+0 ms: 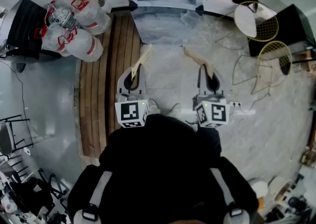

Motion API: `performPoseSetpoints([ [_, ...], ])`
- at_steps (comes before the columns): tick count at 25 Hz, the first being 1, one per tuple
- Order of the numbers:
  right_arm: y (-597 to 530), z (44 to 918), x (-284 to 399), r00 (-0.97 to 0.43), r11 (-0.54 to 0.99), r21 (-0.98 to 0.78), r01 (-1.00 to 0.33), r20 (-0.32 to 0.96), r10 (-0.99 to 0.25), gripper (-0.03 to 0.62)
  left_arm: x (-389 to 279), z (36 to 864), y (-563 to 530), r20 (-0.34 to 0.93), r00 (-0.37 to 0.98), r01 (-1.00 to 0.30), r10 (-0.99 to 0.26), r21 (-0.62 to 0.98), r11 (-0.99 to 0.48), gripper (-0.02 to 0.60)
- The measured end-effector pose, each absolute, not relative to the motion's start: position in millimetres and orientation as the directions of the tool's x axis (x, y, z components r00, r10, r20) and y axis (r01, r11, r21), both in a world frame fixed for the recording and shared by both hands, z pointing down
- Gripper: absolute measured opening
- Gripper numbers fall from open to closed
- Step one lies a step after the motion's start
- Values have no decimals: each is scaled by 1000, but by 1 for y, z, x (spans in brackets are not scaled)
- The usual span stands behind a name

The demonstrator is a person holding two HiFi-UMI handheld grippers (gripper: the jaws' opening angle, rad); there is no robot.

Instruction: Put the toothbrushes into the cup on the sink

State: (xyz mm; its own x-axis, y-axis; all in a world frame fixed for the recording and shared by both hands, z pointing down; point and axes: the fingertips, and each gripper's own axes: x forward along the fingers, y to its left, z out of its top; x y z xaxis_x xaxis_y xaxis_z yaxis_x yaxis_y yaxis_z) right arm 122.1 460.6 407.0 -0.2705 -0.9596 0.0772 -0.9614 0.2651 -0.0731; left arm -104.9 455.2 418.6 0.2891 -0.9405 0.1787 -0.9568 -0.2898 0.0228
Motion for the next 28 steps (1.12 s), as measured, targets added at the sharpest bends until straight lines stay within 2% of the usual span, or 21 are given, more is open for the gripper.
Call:
performPoseSetpoints([
  [6, 459, 401, 99, -259, 254, -82, -964, 57, -964, 41, -131, 422, 452, 172, 310, -948, -935, -19, -318, 18],
  [16, 446, 394, 65, -243, 242, -46, -969, 28, -970, 41, -168, 426, 439, 139, 324, -945, -936, 8, -326, 18],
  [28, 376, 408, 60, -246, 246, -40, -968, -7, -969, 41, -165, 443, 371, 147, 335, -940, -931, -11, -340, 18],
])
